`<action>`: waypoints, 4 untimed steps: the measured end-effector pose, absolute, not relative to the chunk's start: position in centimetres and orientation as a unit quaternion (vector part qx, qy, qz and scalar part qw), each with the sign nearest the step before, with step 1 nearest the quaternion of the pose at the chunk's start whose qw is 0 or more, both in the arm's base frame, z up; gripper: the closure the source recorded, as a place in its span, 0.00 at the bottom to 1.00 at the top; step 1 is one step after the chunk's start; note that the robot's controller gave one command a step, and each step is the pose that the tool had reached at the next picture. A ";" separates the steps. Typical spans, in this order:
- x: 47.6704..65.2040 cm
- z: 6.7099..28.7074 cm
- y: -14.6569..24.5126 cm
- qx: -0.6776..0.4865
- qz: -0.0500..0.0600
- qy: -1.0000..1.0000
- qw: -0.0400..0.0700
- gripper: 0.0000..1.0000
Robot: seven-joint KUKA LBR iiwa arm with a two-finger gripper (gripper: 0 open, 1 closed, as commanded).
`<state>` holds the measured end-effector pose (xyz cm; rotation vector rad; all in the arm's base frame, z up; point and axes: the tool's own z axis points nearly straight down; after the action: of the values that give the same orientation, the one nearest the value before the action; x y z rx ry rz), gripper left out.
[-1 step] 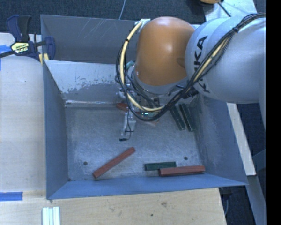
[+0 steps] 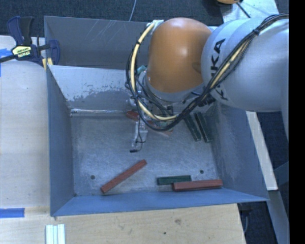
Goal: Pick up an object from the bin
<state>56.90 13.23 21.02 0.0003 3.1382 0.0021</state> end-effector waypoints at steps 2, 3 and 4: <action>53.5 12.5 11.7 -0.117 0.000 0.993 0.001 0.00; 51.5 7.1 14.0 -0.181 0.001 0.983 0.001 1.00; 51.5 7.1 14.0 -0.181 0.001 0.983 0.001 1.00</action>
Offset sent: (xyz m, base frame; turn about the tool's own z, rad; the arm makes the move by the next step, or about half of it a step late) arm -0.0809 -0.0012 -0.1234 -0.5623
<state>51.48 14.04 7.14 -0.5690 3.0869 0.0037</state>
